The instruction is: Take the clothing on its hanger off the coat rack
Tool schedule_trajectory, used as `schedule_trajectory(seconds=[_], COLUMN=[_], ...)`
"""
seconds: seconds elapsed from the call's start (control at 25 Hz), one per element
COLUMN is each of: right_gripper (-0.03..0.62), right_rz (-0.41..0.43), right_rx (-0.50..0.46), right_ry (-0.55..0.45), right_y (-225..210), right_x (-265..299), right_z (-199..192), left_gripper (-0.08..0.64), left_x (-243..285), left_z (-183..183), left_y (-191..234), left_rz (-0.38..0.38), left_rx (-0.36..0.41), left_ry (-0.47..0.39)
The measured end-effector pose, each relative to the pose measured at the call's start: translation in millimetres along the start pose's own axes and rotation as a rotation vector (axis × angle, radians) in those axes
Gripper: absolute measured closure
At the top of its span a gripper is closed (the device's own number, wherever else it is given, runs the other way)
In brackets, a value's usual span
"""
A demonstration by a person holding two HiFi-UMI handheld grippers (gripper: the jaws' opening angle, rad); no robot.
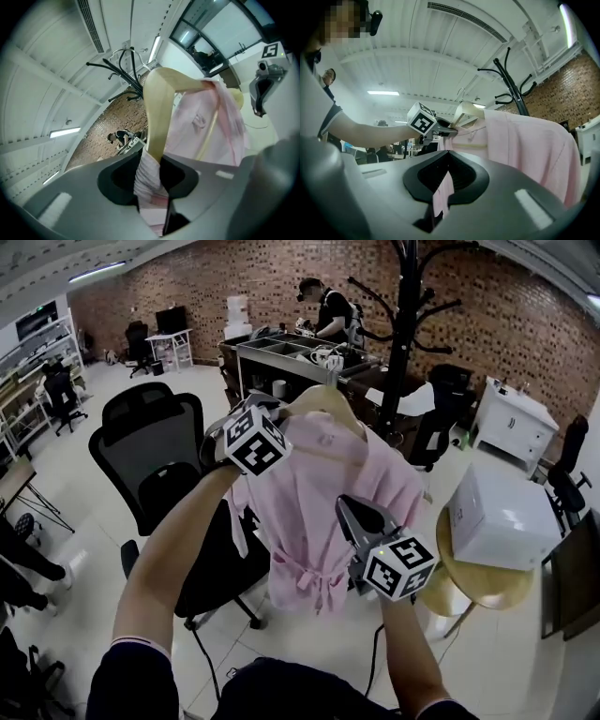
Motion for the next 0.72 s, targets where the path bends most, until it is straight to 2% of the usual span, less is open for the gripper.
schedule_trajectory(seconds=[0.24, 0.72], right_gripper=[0.591, 0.591], right_rz=[0.142, 0.303], right_rx=[0.025, 0.083], right_ry=[0.011, 0.041], right_y=[32, 64], right_x=[33, 72], right_z=[-7, -20], left_gripper=[0.437, 0.437], left_x=[-44, -127], left_z=[-52, -136], left_y=[40, 131], left_rz=[0.100, 0.306], left_rx=[-0.029, -0.102], left_ry=[0.125, 0.345])
Point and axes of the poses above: the fingertips, and each gripper's own axes: x forward along the fingers, y to its left, z out of its top, the point moved 3 cm from there along -x, backward along the fingers, and after that the axes turned 2 degrees about z, right-handed, at the moved point
